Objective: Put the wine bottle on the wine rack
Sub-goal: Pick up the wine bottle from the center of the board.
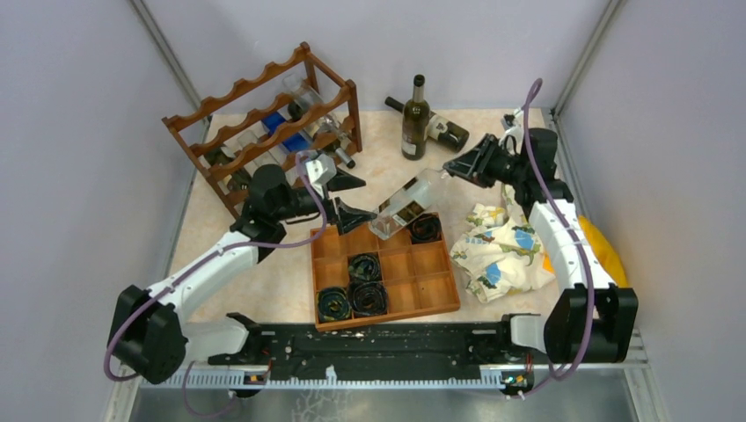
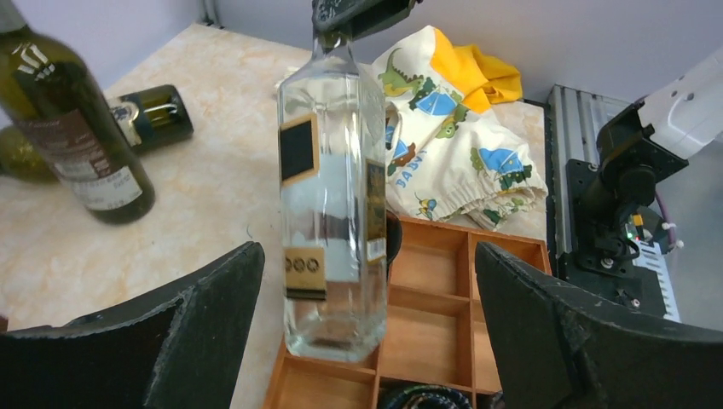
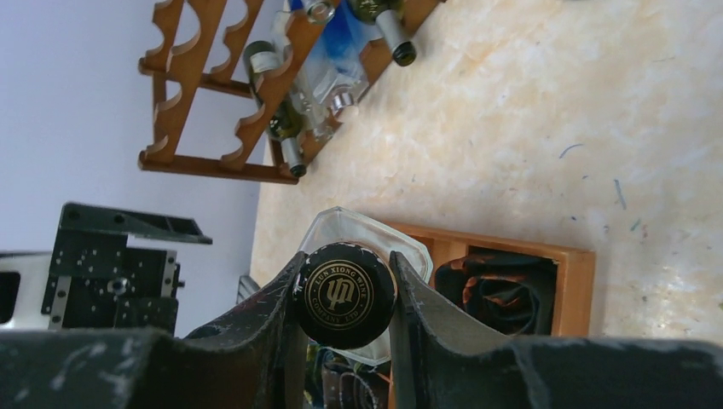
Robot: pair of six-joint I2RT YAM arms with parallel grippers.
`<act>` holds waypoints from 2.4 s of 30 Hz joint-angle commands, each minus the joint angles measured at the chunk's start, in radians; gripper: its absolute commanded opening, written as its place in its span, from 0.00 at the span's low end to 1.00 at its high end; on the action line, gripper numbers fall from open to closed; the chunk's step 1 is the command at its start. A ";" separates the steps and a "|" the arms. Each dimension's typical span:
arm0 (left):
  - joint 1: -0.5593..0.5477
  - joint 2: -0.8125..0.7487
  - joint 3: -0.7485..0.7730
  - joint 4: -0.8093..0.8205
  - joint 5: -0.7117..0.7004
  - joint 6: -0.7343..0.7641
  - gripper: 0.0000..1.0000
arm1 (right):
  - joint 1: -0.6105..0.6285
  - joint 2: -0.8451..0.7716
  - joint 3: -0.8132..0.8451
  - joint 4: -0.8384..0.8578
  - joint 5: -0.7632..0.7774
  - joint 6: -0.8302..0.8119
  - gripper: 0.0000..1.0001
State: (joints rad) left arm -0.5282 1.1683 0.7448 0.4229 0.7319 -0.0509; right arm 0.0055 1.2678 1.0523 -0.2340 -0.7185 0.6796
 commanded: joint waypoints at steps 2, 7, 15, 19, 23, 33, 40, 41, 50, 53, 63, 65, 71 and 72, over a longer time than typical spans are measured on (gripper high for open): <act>-0.010 0.140 0.125 -0.042 0.192 0.108 0.99 | 0.005 -0.121 -0.045 0.287 -0.189 0.139 0.00; -0.056 0.220 0.144 -0.041 0.162 0.177 0.99 | 0.005 -0.137 -0.084 0.340 -0.220 0.155 0.00; -0.094 0.300 0.188 -0.080 0.023 0.206 0.99 | 0.005 -0.133 -0.113 0.407 -0.233 0.194 0.00; -0.125 0.326 0.203 -0.095 -0.009 0.179 0.99 | 0.005 -0.126 -0.117 0.423 -0.230 0.206 0.00; -0.171 0.354 0.200 -0.103 -0.072 0.142 0.99 | 0.005 -0.122 -0.123 0.433 -0.225 0.216 0.00; -0.186 0.392 0.250 -0.202 -0.173 0.155 0.25 | 0.004 -0.120 -0.136 0.405 -0.223 0.179 0.00; -0.182 0.360 0.316 -0.390 -0.114 0.328 0.00 | 0.004 -0.110 -0.069 0.228 -0.290 -0.100 0.45; -0.180 0.354 0.323 -0.414 -0.093 0.367 0.00 | 0.004 -0.105 -0.048 0.171 -0.305 -0.178 0.58; -0.168 0.324 0.429 -0.759 0.029 0.684 0.00 | 0.016 0.000 0.216 -0.486 -0.420 -0.946 0.98; -0.169 0.312 0.452 -0.828 0.018 0.758 0.00 | 0.072 0.059 0.310 -0.753 -0.400 -1.248 0.98; -0.170 0.266 0.486 -0.978 -0.031 0.885 0.00 | 0.328 0.184 0.394 -1.068 -0.229 -1.527 0.95; -0.171 0.257 0.487 -0.998 -0.045 0.896 0.00 | 0.357 0.187 0.382 -1.057 -0.187 -1.510 0.94; -0.170 0.234 0.487 -1.012 -0.060 0.915 0.00 | 0.387 0.212 0.363 -1.048 -0.148 -1.470 0.88; -0.171 0.233 0.490 -1.013 -0.060 0.915 0.00 | 0.394 0.218 0.361 -1.046 -0.141 -1.462 0.87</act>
State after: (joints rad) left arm -0.6983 1.4590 1.1702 -0.6319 0.6292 0.8169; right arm 0.3782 1.4662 1.4075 -1.2671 -0.8856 -0.7818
